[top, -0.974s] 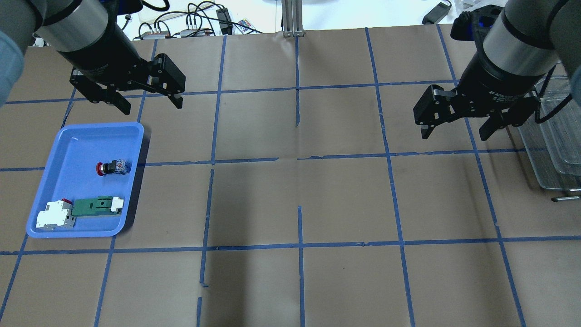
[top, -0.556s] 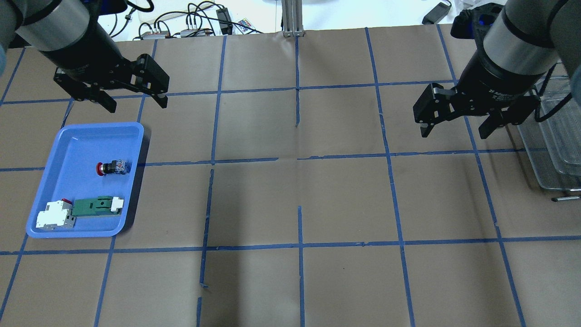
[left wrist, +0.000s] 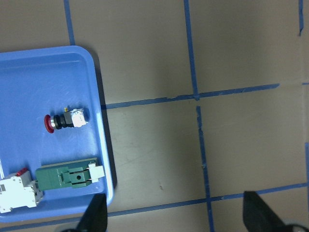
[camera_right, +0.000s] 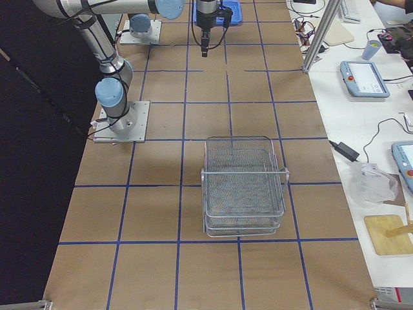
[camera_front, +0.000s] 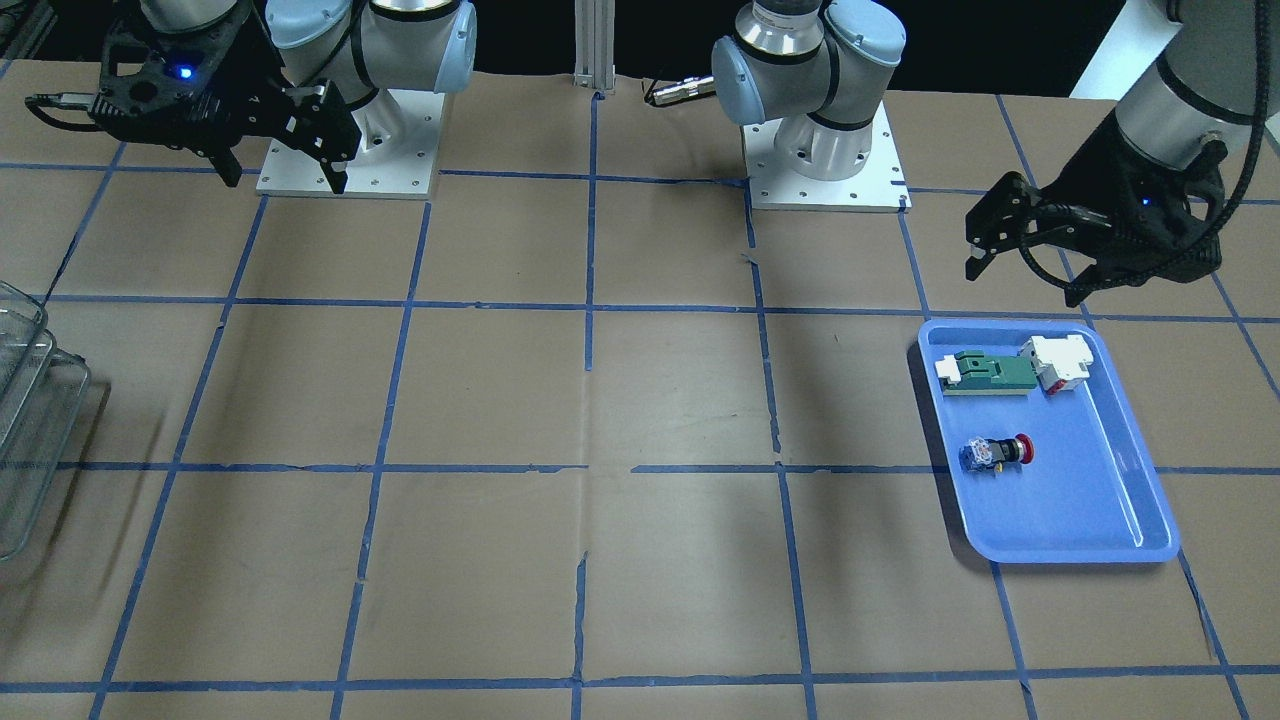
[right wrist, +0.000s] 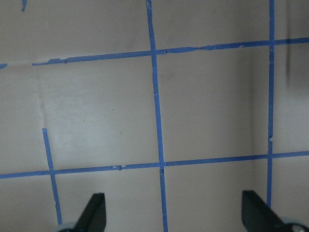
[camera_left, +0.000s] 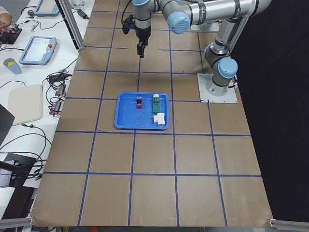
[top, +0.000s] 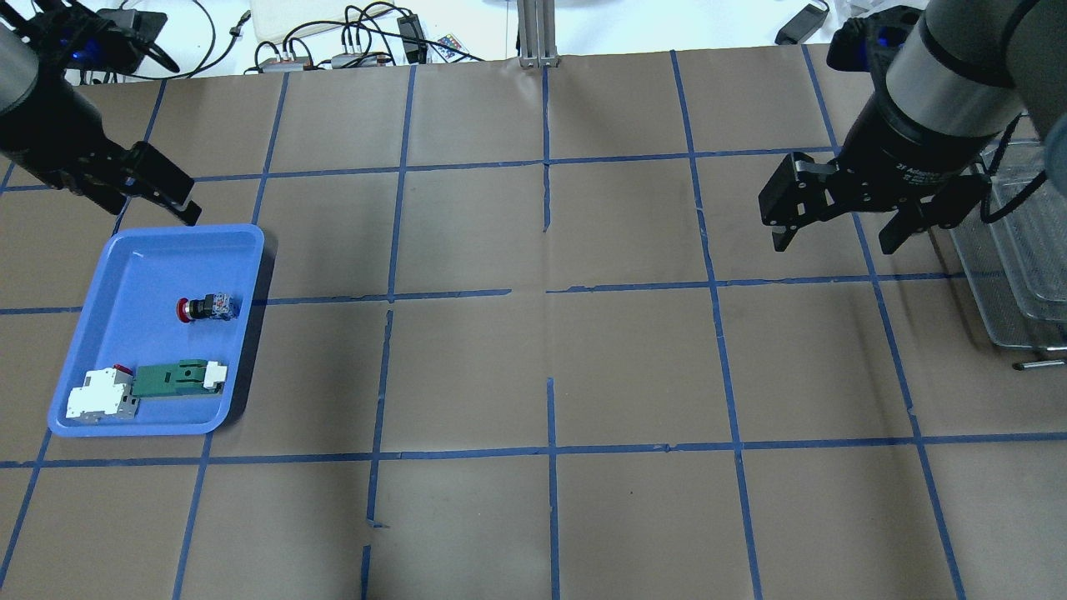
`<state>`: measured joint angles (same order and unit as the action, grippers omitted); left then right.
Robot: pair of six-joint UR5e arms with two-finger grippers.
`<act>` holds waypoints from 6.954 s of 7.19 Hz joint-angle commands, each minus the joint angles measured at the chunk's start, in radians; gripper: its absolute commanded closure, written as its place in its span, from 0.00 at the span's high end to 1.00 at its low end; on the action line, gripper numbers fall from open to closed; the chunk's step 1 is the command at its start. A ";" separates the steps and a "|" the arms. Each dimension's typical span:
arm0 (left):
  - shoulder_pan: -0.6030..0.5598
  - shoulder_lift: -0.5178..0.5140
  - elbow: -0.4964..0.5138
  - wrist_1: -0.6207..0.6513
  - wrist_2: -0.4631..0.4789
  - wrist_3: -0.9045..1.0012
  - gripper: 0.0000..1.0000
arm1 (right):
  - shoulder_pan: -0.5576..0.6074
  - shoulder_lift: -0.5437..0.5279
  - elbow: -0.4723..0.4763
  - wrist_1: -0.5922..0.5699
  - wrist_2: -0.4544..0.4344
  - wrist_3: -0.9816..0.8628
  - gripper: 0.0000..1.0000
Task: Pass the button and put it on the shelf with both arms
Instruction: 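Move the left gripper down over the red push button in the blue tray, then close the left gripper on the red push button's cap, then lift the push button and carry it toward the table center with the left gripper, then hold the button still with the left gripper while the right gripper approaches it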
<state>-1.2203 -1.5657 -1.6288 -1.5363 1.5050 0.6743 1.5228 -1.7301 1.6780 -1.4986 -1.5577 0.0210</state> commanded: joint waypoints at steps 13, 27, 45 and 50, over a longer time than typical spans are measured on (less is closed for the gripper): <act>0.395 -0.473 -0.095 0.294 -0.345 1.529 1.00 | -0.003 0.006 0.005 0.000 0.005 -0.012 1.00; 0.325 -0.446 0.039 -0.099 -0.436 1.595 0.00 | -0.009 0.009 0.005 -0.145 0.001 0.472 1.00; -0.524 -0.123 0.225 -0.140 -0.694 0.892 0.00 | -0.041 -0.015 -0.133 0.023 0.174 1.470 1.00; -0.525 -0.102 0.218 -0.088 -0.629 0.749 0.00 | 0.106 -0.017 -0.158 0.011 0.208 1.658 1.00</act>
<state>-1.7451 -1.6728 -1.4067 -1.6348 0.8487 1.4476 1.5977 -1.7472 1.5337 -1.4823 -1.3670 1.6376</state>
